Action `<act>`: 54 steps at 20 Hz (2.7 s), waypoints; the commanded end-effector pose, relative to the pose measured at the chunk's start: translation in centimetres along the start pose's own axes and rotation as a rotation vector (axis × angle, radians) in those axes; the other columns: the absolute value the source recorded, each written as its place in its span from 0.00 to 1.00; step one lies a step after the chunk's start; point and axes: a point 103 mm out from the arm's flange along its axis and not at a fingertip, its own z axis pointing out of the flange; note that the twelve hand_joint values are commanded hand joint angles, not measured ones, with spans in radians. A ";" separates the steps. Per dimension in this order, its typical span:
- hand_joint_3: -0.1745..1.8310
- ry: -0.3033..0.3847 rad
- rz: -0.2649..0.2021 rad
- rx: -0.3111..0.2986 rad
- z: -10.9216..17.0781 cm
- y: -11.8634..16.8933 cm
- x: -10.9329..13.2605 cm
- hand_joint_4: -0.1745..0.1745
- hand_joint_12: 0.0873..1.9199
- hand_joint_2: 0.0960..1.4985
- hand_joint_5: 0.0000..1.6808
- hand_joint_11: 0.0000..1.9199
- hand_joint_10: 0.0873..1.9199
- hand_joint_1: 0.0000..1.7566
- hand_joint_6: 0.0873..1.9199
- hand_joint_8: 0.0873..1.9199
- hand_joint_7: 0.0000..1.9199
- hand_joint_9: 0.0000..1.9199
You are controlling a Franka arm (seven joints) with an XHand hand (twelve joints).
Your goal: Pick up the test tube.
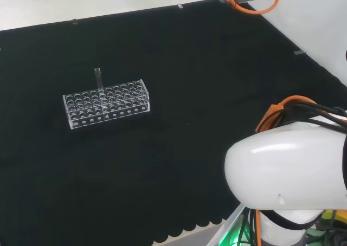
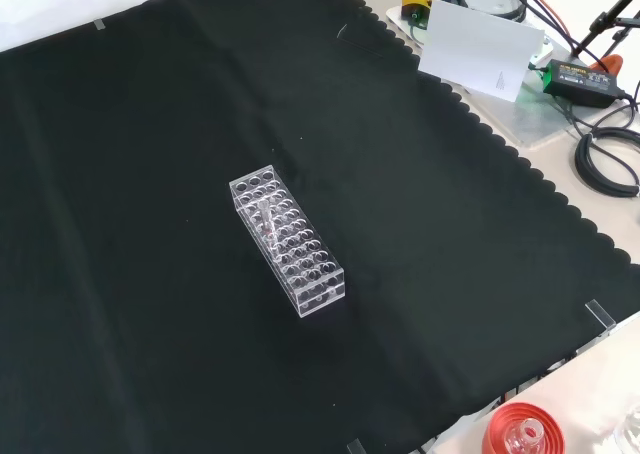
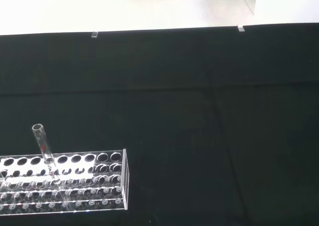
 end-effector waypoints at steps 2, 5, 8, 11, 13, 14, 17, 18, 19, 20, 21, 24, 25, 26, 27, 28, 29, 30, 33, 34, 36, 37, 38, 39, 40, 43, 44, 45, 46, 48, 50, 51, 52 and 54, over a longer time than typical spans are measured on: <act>0.36 -0.009 0.000 -0.007 0.0 0.0 0.0 0.32 0.69 0.48 0.07 0.00 0.44 0.37 0.00 0.37 0.00 0.01; 0.35 -0.005 -0.003 -0.008 0.0 0.1 0.0 0.32 0.70 0.49 0.07 0.00 0.45 0.36 0.00 0.38 0.00 0.00; 0.34 0.003 -0.027 0.001 0.0 1.0 0.2 0.32 0.70 0.49 0.07 0.00 0.45 0.36 0.00 0.38 0.00 0.00; 0.34 0.002 -0.069 0.010 0.1 2.4 0.9 0.32 0.70 0.49 0.07 0.00 0.45 0.36 0.00 0.38 0.00 0.00; 0.34 0.005 -0.101 0.014 0.3 3.3 1.6 0.32 0.70 0.49 0.07 0.00 0.45 0.36 0.00 0.38 0.00 0.00; 0.34 0.008 -0.116 0.013 0.4 3.8 1.9 0.32 0.70 0.49 0.08 0.00 0.46 0.36 0.00 0.39 0.00 0.00; 0.33 0.013 -0.150 0.025 1.1 5.3 3.0 0.31 0.71 0.49 0.09 0.00 0.48 0.37 0.00 0.40 0.01 0.00; 0.33 0.018 -0.159 0.028 1.3 5.8 3.4 0.31 0.72 0.49 0.10 0.00 0.49 0.37 0.00 0.41 0.02 0.01; 0.33 0.022 -0.170 0.031 1.5 6.3 3.8 0.31 0.73 0.49 0.10 0.00 0.49 0.38 0.00 0.41 0.03 0.01; 0.33 0.027 -0.178 0.035 1.7 6.8 4.2 0.30 0.73 0.49 0.11 0.00 0.49 0.38 0.00 0.41 0.03 0.02; 0.33 0.035 -0.187 0.039 2.0 7.4 4.6 0.30 0.74 0.49 0.12 0.00 0.49 0.39 0.00 0.42 0.04 0.02; 0.33 0.046 -0.211 0.055 2.7 9.0 5.7 0.28 0.75 0.49 0.13 0.00 0.50 0.40 0.00 0.42 0.06 0.04; 0.33 0.051 -0.216 0.060 2.9 9.5 6.0 0.28 0.76 0.49 0.14 0.00 0.50 0.40 0.00 0.42 0.07 0.04; 0.33 0.056 -0.222 0.064 3.2 10.0 6.4 0.28 0.76 0.49 0.14 0.00 0.50 0.40 0.00 0.42 0.07 0.05; 0.33 0.061 -0.228 0.071 3.5 10.5 6.9 0.27 0.76 0.49 0.14 0.00 0.50 0.40 0.00 0.42 0.08 0.05; 0.33 0.063 -0.234 0.077 3.8 11.0 7.2 0.27 0.77 0.49 0.15 0.00 0.50 0.41 0.00 0.42 0.08 0.06; 0.33 0.063 -0.241 0.089 4.3 11.6 7.6 0.27 0.77 0.49 0.15 0.00 0.50 0.41 0.00 0.42 0.08 0.06; 0.33 0.062 -0.248 0.098 4.8 12.1 8.0 0.27 0.77 0.49 0.15 0.00 0.50 0.41 0.00 0.42 0.09 0.06; 0.33 0.072 -0.256 0.136 6.6 13.9 9.0 0.26 0.78 0.49 0.16 0.00 0.49 0.41 0.00 0.42 0.10 0.07; 0.33 0.072 -0.260 0.149 7.2 14.4 9.4 0.26 0.78 0.49 0.16 0.00 0.49 0.41 0.00 0.42 0.11 0.08; 0.33 0.065 -0.273 0.170 8.3 15.4 10.3 0.26 0.79 0.49 0.16 0.00 0.49 0.41 0.00 0.42 0.11 0.08; 0.33 0.058 -0.278 0.184 8.9 15.9 10.7 0.26 0.79 0.49 0.16 0.00 0.49 0.42 0.00 0.42 0.12 0.08; 0.33 0.055 -0.281 0.197 9.4 16.3 11.1 0.26 0.79 0.49 0.16 0.00 0.49 0.42 0.00 0.42 0.12 0.09; 0.33 0.053 -0.282 0.212 10.0 16.7 11.4 0.26 0.79 0.49 0.16 0.00 0.49 0.42 0.00 0.42 0.12 0.09; 0.33 0.055 -0.284 0.226 10.6 17.0 11.8 0.26 0.79 0.49 0.16 0.00 0.49 0.42 0.00 0.42 0.12 0.09; 0.34 0.056 -0.292 0.266 12.3 17.6 12.7 0.25 0.79 0.49 0.16 0.00 0.49 0.42 0.00 0.42 0.12 0.09; 0.34 0.058 -0.296 0.278 12.8 17.7 13.1 0.25 0.79 0.49 0.16 0.00 0.49 0.42 0.00 0.42 0.12 0.09; 0.34 0.055 -0.301 0.290 13.4 17.8 13.4 0.25 0.79 0.49 0.16 0.00 0.49 0.42 0.00 0.42 0.12 0.09; 0.34 0.051 -0.306 0.303 14.0 17.9 13.7 0.25 0.79 0.49 0.17 0.00 0.49 0.42 0.00 0.42 0.12 0.09; 0.34 0.046 -0.312 0.328 15.2 18.2 14.2 0.25 0.79 0.49 0.17 0.00 0.49 0.42 0.00 0.42 0.12 0.09; 0.34 0.043 -0.316 0.354 16.3 18.5 14.7 0.25 0.79 0.49 0.17 0.00 0.49 0.43 0.00 0.42 0.12 0.10; 0.34 0.039 -0.317 0.366 16.8 18.7 14.8 0.25 0.79 0.49 0.17 0.00 0.49 0.43 0.00 0.42 0.13 0.10; 0.34 0.038 -0.317 0.376 17.3 18.8 15.0 0.25 0.79 0.49 0.17 0.00 0.49 0.43 0.00 0.42 0.13 0.10; 0.34 0.036 -0.312 0.394 18.2 19.2 15.1 0.25 0.79 0.49 0.17 0.00 0.49 0.43 0.00 0.42 0.13 0.10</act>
